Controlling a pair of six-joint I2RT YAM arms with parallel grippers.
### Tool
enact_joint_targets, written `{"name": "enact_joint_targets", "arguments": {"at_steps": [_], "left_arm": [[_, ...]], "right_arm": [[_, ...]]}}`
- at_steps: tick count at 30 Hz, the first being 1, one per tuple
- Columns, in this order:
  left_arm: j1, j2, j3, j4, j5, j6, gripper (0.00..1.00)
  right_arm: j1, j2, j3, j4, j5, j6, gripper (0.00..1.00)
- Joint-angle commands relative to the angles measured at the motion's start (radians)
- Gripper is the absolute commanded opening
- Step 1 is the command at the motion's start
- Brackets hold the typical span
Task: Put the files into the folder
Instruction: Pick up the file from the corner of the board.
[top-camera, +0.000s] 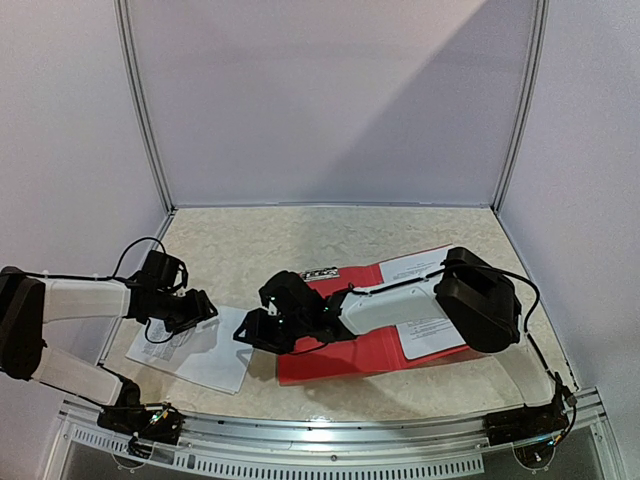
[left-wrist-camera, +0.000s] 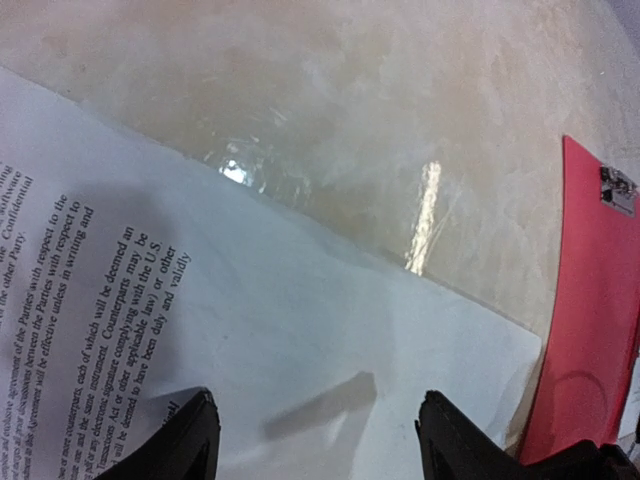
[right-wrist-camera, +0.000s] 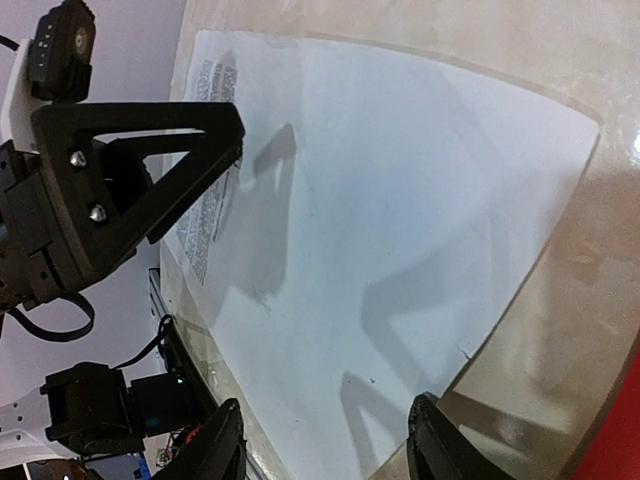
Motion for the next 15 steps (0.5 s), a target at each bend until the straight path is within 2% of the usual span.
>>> {"name": "enact_joint_targets", "arguments": {"at_steps": [1,11,15], "left_arm": [[0.010,0.008,-0.018,-0.001,0.014,0.002,0.69],[0.010,0.007,-0.023,0.001,0.016,0.003,0.69],[0.010,0.009,-0.023,0.004,0.020,0.004,0.69]], "right_arm": [[-0.001,-0.033,0.004,-0.073,0.052,-0.003,0.56],[0.009,-0.008,0.032,-0.114,0.058,-0.005,0.56],[0.008,0.009,0.026,-0.043,0.037,0.011,0.56]]}}
